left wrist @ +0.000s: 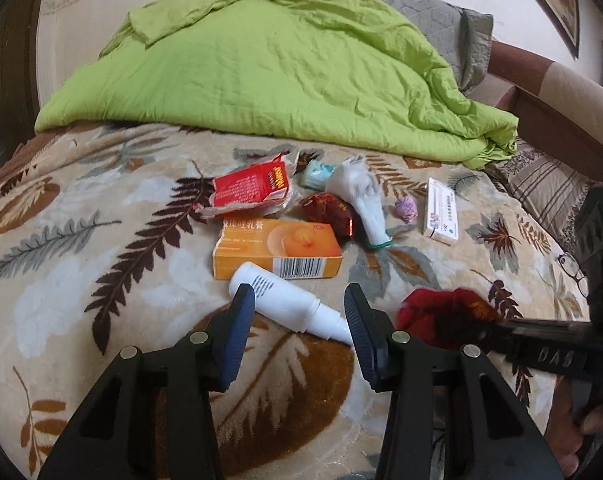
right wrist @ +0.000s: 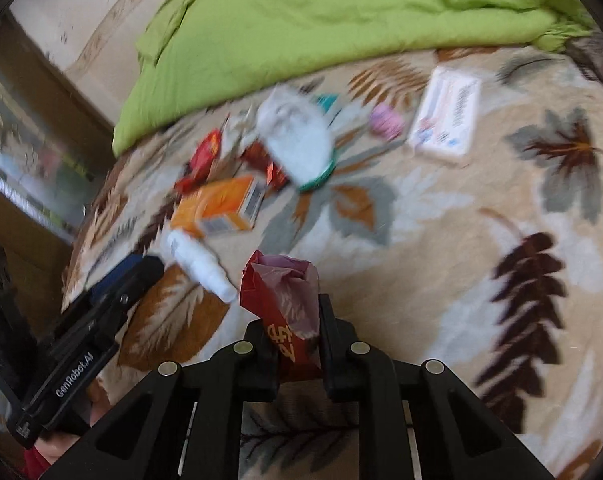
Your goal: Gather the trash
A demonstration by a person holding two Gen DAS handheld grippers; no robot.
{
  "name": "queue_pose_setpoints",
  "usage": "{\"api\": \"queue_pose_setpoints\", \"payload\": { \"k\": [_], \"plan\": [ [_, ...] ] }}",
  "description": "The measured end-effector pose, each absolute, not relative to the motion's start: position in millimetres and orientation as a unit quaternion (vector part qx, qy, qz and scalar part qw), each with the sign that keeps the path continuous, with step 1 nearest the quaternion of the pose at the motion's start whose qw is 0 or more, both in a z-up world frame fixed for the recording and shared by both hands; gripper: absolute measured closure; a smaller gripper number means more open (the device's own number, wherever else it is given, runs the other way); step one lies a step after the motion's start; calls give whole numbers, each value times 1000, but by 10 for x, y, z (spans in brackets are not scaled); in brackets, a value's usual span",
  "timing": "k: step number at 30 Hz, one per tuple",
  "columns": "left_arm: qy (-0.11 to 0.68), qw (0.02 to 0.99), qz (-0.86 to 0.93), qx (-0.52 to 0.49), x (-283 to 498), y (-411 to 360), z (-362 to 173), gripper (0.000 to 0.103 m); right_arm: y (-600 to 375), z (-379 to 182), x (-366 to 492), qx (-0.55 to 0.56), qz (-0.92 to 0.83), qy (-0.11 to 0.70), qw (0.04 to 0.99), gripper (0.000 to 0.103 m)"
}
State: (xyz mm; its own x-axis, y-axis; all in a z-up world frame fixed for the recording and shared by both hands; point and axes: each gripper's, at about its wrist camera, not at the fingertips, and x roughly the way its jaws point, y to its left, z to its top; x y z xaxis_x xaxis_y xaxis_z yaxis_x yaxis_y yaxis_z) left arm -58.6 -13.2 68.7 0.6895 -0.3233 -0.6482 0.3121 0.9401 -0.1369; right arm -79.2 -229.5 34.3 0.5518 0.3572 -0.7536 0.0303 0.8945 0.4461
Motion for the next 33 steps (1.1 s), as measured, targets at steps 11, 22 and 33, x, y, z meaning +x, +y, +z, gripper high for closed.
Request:
{"api": "queue_pose_setpoints", "payload": {
  "k": [11, 22, 33],
  "plan": [
    [381, 905, -187, -23, -506, -102, 634, 38, -2826, 518, -953, 270, 33, 406, 873, 87],
    [438, 879, -155, -106, -195, 110, 430, 35, -2715, 506, -852, 276, 63, 409, 868, 87],
    [464, 874, -113, -86, 62, -151, 255, 52, -2667, 490, -801, 276, 71, 412, 866, 87]
  ]
}}
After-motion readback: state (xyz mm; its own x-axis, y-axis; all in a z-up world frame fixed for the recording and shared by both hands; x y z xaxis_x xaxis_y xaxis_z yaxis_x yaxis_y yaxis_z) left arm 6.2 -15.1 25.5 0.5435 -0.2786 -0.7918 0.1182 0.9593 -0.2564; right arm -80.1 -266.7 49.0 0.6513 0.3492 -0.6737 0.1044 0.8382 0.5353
